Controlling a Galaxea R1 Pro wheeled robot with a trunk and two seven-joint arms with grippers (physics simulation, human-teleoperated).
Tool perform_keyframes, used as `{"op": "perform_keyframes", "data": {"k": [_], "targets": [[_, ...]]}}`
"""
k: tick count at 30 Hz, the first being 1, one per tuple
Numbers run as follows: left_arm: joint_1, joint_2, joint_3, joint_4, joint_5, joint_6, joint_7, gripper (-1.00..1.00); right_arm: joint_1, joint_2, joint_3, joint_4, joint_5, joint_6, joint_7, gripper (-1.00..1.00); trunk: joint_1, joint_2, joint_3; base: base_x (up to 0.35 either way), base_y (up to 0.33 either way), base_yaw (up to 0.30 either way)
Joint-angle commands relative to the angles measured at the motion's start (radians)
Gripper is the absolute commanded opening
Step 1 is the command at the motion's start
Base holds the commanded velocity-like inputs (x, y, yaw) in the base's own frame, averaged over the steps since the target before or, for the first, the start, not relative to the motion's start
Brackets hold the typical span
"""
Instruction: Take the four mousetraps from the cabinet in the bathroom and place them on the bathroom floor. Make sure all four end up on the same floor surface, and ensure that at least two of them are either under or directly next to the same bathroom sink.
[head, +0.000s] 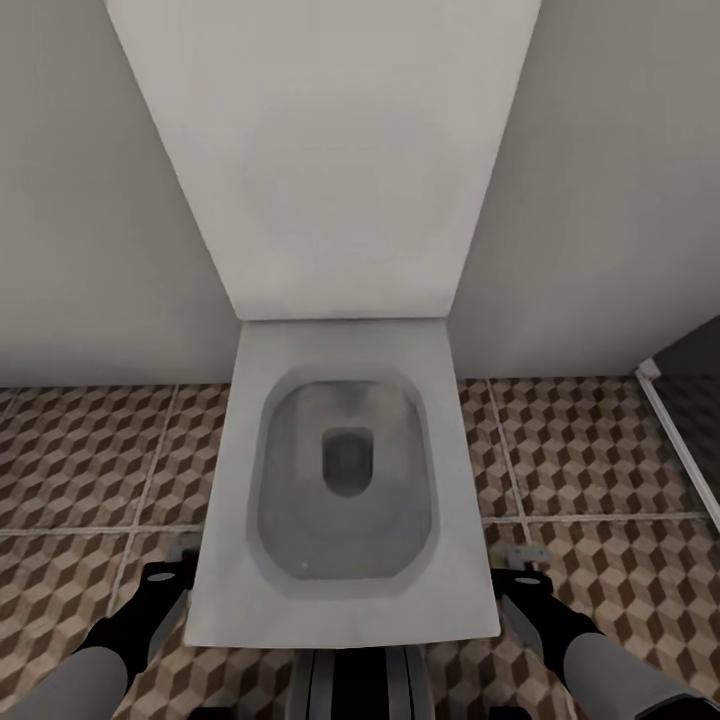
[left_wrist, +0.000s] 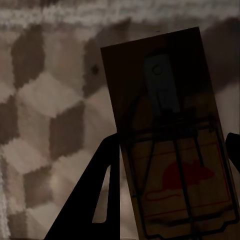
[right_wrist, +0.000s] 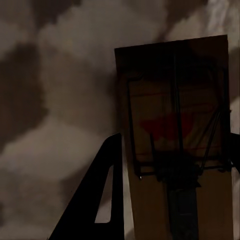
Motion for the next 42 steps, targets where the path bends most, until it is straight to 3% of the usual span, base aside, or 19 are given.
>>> {"op": "perform_keyframes", "data": {"k": [1,6,42], "targets": [[0.0,0.0,-0.003,-0.002,0.003,0.006,0.006,-1.0,0.0,-0.001,0.008,-0.003,-0.007,0.006,-0.003,-1.0,0.0,0.0,-0.005,0.0,0.0,0.0],[0.0,0.0,-0.003,-0.003,0.003,0.006,0.006,-1.0,0.0,-0.002,0.008,-0.003,-0.006,0.005,-0.003,-1.0,0.002,-0.002,-0.024,0.0,0.0,0.0],[0.0,-0.001,-0.006,-0.009,0.001,0.005,0.007,-1.0,0.0,0.013,0.013,-0.008,-0.005,-0.033,-0.01,-1.0,0.002,-0.002,-0.024,0.0,0.0,0.025]]}}
